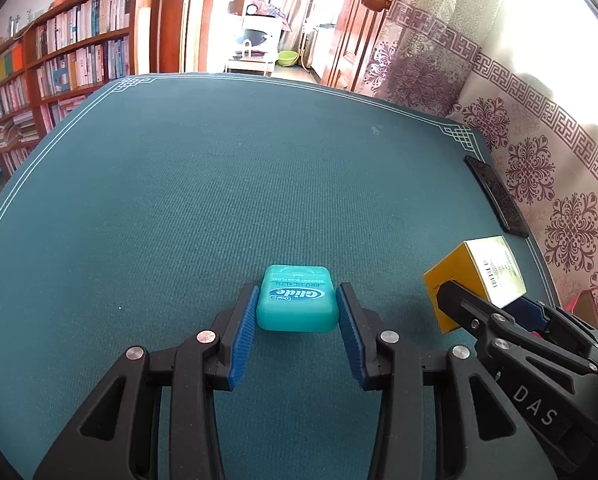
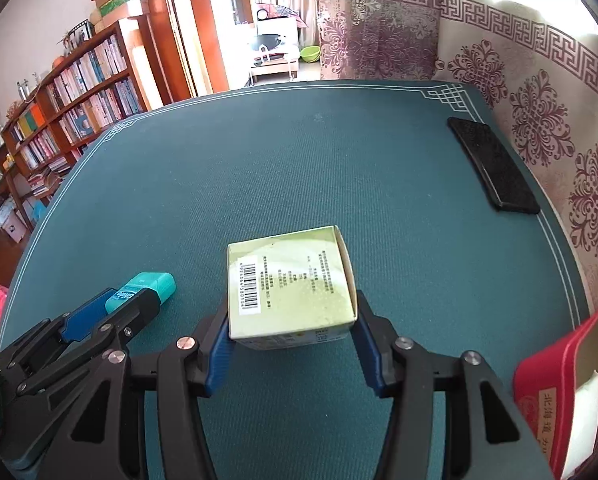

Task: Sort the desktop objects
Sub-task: 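Grasp the yellow-white medicine box with right tool while left tool holds the floss, then carry the floss box and medicine box into the red tin and release both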

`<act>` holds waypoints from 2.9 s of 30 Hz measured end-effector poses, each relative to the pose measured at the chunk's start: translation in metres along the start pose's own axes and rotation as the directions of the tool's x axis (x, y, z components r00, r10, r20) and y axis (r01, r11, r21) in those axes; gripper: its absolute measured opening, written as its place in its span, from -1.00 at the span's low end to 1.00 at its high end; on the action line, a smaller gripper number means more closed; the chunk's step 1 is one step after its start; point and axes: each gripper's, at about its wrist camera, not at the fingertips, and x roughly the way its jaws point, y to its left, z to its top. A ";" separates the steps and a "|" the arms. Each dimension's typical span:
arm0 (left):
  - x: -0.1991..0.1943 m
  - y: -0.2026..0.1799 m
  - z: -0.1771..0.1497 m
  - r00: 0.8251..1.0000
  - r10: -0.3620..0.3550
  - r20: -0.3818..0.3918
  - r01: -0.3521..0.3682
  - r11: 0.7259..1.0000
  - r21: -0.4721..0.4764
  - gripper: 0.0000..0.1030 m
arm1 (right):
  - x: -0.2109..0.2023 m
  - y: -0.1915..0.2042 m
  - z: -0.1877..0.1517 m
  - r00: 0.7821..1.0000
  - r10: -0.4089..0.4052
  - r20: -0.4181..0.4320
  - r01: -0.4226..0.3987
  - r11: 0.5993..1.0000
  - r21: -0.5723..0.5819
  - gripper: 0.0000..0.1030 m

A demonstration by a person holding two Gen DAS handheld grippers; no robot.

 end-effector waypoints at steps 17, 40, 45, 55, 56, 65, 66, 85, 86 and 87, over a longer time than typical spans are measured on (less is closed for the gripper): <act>-0.026 -0.051 -0.022 0.997 -0.072 0.037 0.065 0.985 0.161 -0.16 | -0.091 -0.065 -0.045 0.987 -0.114 0.113 0.098 0.986 0.132 0.12; -0.061 -0.102 -0.047 0.985 -0.171 0.003 0.164 0.954 0.251 -0.16 | -0.159 -0.231 -0.086 0.907 -0.410 0.095 0.341 0.848 0.406 0.11; -0.068 -0.121 -0.051 0.981 -0.192 -0.009 0.188 0.945 0.267 -0.16 | -0.140 -0.252 -0.091 0.915 -0.402 0.043 0.349 0.839 0.417 0.11; -0.082 -0.177 -0.056 0.963 -0.265 -0.041 0.262 0.899 0.351 -0.16 | -0.141 -0.253 -0.093 0.945 -0.323 0.043 0.284 0.882 0.376 0.19; -0.083 -0.183 -0.056 0.961 -0.273 -0.046 0.271 0.893 0.359 -0.16 | -0.146 -0.253 -0.096 0.945 -0.323 0.054 0.280 0.882 0.380 0.21; -0.083 -0.238 -0.063 0.925 -0.363 -0.116 0.378 0.832 0.406 -0.16 | -0.179 -0.232 -0.130 0.916 -0.380 0.131 0.323 0.889 0.323 0.52; -0.082 -0.245 -0.064 0.919 -0.374 -0.125 0.391 0.823 0.411 -0.16 | -0.182 -0.230 -0.134 0.910 -0.390 0.139 0.332 0.888 0.318 0.53; -0.035 -0.306 -0.070 0.902 -0.379 -0.206 0.431 0.803 0.412 0.12 | -0.204 -0.242 -0.162 0.910 -0.360 0.205 0.264 0.886 0.381 0.60; -0.037 -0.304 -0.068 0.906 -0.376 -0.195 0.423 0.806 0.414 0.12 | -0.204 -0.242 -0.162 0.910 -0.358 0.209 0.259 0.885 0.386 0.61; -0.040 -0.302 -0.067 0.915 -0.363 -0.179 0.404 0.811 0.422 0.13 | -0.206 -0.242 -0.163 0.910 -0.355 0.214 0.253 0.885 0.391 0.64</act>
